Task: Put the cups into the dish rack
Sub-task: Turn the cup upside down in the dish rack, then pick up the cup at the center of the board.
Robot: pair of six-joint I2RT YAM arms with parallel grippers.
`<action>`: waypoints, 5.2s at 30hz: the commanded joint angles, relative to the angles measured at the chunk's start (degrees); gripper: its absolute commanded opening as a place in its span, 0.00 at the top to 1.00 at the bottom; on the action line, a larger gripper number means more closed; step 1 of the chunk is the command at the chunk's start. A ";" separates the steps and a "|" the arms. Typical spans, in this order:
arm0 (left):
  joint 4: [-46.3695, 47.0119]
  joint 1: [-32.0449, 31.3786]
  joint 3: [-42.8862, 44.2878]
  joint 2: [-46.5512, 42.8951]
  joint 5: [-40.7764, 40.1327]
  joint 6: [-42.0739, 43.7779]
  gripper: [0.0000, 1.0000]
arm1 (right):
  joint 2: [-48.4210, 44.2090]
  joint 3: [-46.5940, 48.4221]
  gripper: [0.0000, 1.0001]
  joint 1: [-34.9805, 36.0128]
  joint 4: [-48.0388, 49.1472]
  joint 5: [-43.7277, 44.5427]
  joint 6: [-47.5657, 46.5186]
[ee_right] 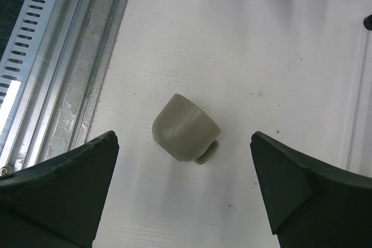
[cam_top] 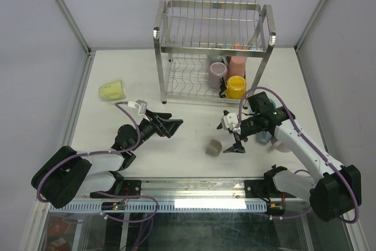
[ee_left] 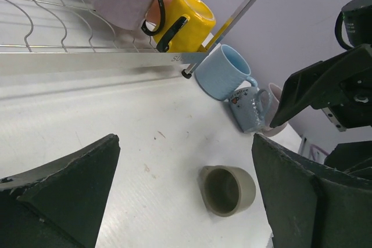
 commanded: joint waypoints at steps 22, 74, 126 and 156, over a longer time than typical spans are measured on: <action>-44.63 -14.61 25.36 -0.59 2.51 -0.92 0.52 | -2.65 3.39 0.06 -3.55 2.22 8.54 7.00; -0.73 -18.56 22.04 34.03 18.75 -17.67 1.00 | -2.54 2.06 0.07 -3.93 3.39 9.33 7.59; 34.29 -2.44 17.58 0.31 17.29 -41.26 1.00 | 6.85 42.56 0.10 -6.31 -13.26 -11.31 7.18; 34.46 -1.75 21.49 4.50 3.68 -57.41 1.00 | 6.26 34.92 0.12 -6.32 6.95 -11.00 24.54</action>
